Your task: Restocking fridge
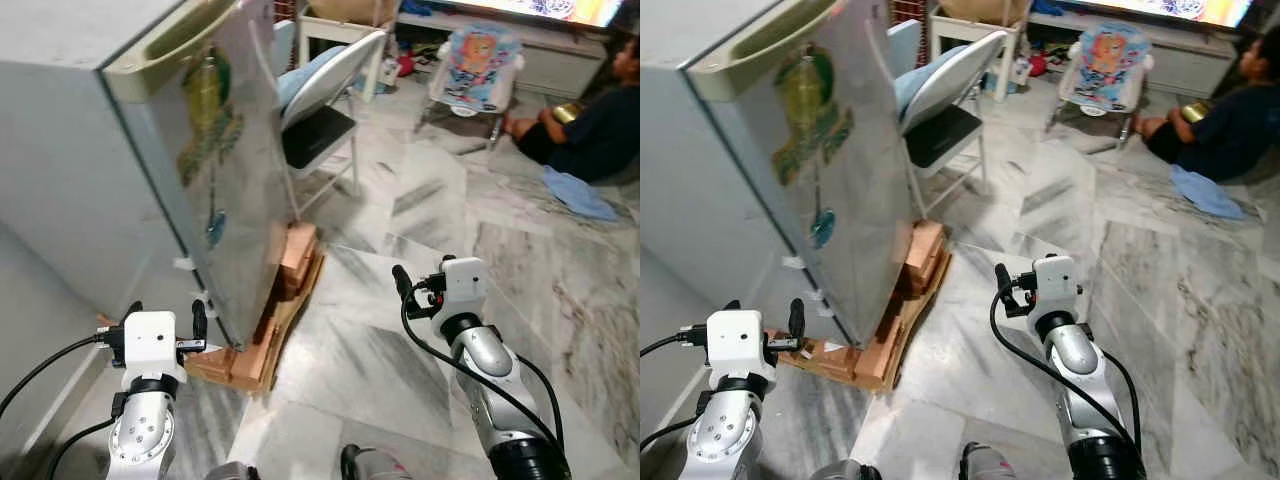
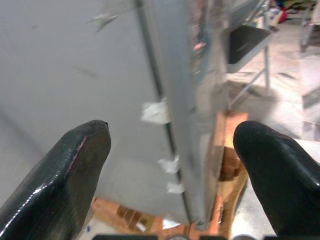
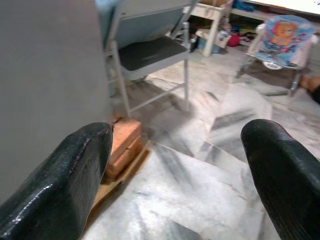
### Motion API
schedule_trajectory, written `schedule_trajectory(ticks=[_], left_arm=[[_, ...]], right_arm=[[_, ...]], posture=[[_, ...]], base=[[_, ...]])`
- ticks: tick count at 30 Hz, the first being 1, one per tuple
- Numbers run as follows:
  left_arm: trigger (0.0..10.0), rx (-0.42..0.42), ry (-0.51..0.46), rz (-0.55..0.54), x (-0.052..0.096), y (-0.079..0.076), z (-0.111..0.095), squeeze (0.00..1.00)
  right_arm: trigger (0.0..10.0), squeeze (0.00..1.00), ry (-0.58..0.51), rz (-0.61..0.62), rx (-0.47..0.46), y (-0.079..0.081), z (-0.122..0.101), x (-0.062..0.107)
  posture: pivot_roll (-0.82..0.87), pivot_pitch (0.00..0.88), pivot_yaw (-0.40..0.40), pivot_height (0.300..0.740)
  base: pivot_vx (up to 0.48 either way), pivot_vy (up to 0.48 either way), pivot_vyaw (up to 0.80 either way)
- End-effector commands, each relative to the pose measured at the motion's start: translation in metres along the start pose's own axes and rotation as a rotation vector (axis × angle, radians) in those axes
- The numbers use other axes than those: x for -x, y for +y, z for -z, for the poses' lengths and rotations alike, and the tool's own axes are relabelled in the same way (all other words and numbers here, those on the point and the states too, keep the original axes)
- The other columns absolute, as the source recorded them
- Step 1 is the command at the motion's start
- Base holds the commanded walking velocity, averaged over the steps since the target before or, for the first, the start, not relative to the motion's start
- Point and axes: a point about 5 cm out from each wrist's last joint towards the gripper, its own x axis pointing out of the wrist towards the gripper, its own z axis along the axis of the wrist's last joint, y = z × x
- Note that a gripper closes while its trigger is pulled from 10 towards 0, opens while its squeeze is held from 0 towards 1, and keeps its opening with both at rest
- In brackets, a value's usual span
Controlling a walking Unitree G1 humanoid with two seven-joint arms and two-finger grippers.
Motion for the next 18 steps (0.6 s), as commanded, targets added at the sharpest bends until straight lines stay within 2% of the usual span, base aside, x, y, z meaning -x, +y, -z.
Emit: schedule_trajectory(ticks=[1, 18], left_arm=[[10.0, -0.004, -0.002, -0.019, -0.001, 0.003, -0.001, 0.00], [10.0, -0.009, -0.024, -0.016, -0.012, 0.007, -0.007, 0.00]], right_arm=[[10.0, 0.00, -0.010, 0.006, 0.014, -0.002, -0.003, 0.000], [10.0, 0.00, -0.013, 0.012, 0.029, -0.004, -0.005, 0.001]], posture=[[0.01, 0.122, -0.004, 0.740], [0.00, 0.140, 0.004, 0.740]], base=[[0.000, 0.000, -0.80], [0.000, 0.000, -0.80]])
